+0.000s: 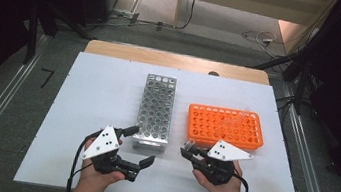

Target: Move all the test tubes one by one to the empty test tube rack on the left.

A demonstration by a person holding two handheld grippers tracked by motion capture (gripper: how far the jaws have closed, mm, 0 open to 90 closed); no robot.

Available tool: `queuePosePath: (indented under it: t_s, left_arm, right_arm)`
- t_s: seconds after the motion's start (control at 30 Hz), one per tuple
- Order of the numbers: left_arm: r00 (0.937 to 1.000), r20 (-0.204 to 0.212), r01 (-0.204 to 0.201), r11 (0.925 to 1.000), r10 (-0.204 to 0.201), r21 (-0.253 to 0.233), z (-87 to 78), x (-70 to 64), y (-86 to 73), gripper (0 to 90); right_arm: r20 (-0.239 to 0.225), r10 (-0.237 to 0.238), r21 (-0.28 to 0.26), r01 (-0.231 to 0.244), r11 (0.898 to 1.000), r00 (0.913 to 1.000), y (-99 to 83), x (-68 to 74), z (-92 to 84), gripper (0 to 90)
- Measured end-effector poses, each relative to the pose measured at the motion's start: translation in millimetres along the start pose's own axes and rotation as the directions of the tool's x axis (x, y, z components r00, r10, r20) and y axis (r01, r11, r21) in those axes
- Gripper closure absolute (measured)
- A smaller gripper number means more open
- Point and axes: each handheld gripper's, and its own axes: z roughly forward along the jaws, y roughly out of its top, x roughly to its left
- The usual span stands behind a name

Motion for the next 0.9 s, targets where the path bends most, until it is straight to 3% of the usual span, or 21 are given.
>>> queuePosePath:
  t_s: [0.13, 0.4, 0.63, 0.9]
  left_arm:
    - [0.9997, 0.012, 0.023, 0.9996, -0.023, 0.014, 6.2, -6.5, 1.6, 16.3]
    - [0.9976, 0.069, 0.001, 0.9985, -0.005, 0.055, 18.9, -20.7, 1.3, 39.7]
    - [0.9958, 0.091, -0.006, 0.9974, 0.0, 0.071, 19.6, -22.9, 1.8, 59.6]
    - [0.9952, 0.095, -0.032, 0.9963, 0.024, 0.08, 20.9, -26.4, 1.8, 68.0]
  right_arm:
    - [-0.035, -0.027, 0.02, 0.028, 0.999, 0.999, 0.7, 11.9, 7.6, 74.5]
    - [-0.085, -0.077, 0.049, 0.081, 0.995, 0.9934, 1.7, 32.2, 20.8, 74.6]
    - [-0.107, -0.117, 0.065, 0.125, 0.99, 0.9874, 2.3, 44.4, 26.9, 74.5]
    - [-0.112, -0.116, 0.071, 0.124, 0.99, 0.9869, 2.7, 45.8, 27.3, 74.6]
